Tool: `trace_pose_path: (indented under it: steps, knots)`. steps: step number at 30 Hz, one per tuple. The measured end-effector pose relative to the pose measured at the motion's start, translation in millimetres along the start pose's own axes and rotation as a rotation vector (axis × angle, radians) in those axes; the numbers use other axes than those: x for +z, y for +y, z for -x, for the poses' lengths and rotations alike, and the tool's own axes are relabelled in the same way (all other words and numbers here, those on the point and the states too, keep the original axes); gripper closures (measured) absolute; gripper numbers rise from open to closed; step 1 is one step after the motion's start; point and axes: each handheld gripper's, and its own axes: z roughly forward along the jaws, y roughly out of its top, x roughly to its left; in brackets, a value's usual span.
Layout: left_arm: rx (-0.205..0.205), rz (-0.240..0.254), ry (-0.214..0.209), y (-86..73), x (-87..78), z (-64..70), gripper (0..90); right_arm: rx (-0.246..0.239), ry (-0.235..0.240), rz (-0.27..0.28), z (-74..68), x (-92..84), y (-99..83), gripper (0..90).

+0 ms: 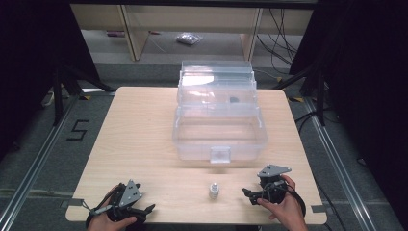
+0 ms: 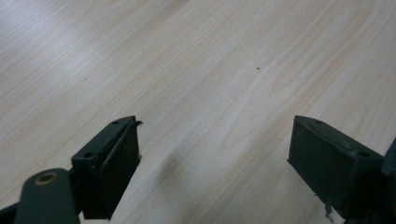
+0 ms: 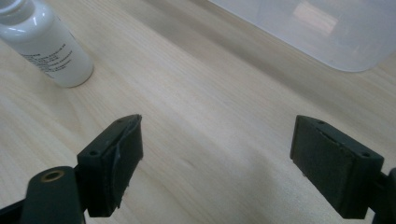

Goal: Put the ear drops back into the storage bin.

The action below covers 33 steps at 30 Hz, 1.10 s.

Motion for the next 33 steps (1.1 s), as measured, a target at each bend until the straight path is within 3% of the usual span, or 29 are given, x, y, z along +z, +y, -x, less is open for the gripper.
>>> trace_pose_path:
  steps: [2, 4, 5, 9, 10, 11, 17, 19, 23, 31, 32, 33]
  knots:
    - [-0.007, 0.002, 0.003, -0.1, 0.0, 0.4, 15.8, -0.014, -0.001, 0.016, -1.8, 1.7, 0.7, 18.3]
    - [0.002, -0.005, -0.002, 0.2, 0.1, -1.0, 15.8, -0.006, 0.009, -0.008, -3.0, -0.3, 2.3, 18.7]
    - [-0.019, -0.002, 0.01, -0.6, 1.2, 0.8, 15.8, -0.026, 0.011, -0.037, -3.1, -1.5, 4.5, 20.0]
    - [-0.017, -0.003, 0.002, -0.4, 0.6, 0.8, 15.8, -0.026, 0.008, -0.041, -5.2, -2.2, 7.3, 20.0]
    - [-0.015, -0.004, 0.005, -0.4, 1.0, 0.7, 15.8, -0.041, 0.012, -0.066, -5.0, -4.9, 9.1, 20.0]
    - [-0.019, 0.001, 0.003, -0.7, 1.0, 1.0, 15.8, -0.082, 0.016, -0.059, -4.1, -5.8, 11.5, 20.3]
    - [-0.007, -0.007, 0.008, -0.3, 1.3, -0.1, 15.8, -0.098, 0.027, -0.058, -8.9, -9.2, 15.8, 21.4]
    - [-0.003, -0.008, 0.008, -0.4, 1.4, -0.4, 15.9, -0.129, 0.026, -0.078, -10.6, -9.7, 18.5, 22.3]
    - [-0.003, -0.007, 0.011, -0.4, 1.5, -0.3, 15.8, -0.136, 0.031, -0.074, -14.4, -8.0, 20.5, 23.0]
    - [-0.004, -0.004, 0.004, -0.4, 0.6, 0.4, 15.8, -0.201, 0.047, -0.1, -23.7, -4.9, 31.8, 23.5]
    - [-0.018, -0.002, 0.004, -0.5, 0.5, 1.3, 15.8, -0.216, 0.058, -0.12, -27.5, -3.6, 36.0, 23.9]
    - [-0.004, -0.002, 0.004, -0.3, 0.3, 0.3, 15.8, -0.22, 0.057, -0.129, -29.6, -2.3, 37.7, 23.9]
